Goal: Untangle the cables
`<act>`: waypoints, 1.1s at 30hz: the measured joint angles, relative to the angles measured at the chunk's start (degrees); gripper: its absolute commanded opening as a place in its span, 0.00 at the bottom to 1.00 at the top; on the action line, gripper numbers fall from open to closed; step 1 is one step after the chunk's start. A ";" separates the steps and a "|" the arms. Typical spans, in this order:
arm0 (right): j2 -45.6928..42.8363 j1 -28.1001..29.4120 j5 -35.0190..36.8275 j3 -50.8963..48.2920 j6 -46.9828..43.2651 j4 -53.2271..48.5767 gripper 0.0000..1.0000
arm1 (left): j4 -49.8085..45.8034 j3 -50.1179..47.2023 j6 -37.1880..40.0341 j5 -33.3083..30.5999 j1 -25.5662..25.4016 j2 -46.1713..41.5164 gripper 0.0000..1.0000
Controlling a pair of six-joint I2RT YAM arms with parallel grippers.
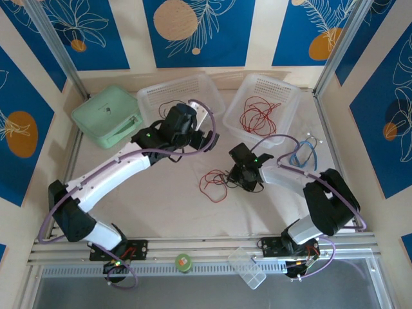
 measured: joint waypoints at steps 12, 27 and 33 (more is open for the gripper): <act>6.60 1.16 3.50 4.59 -0.11 -6.93 0.16 | -8.02 -10.71 -5.18 0.44 -0.02 -7.45 1.00; -1.60 0.90 5.62 7.48 -9.14 -7.82 0.00 | -0.63 -30.01 -6.29 8.41 -0.07 -11.85 0.98; -7.61 -0.24 5.05 9.66 -13.33 -9.73 0.00 | 8.07 -34.25 -7.04 10.73 -0.24 -8.39 0.95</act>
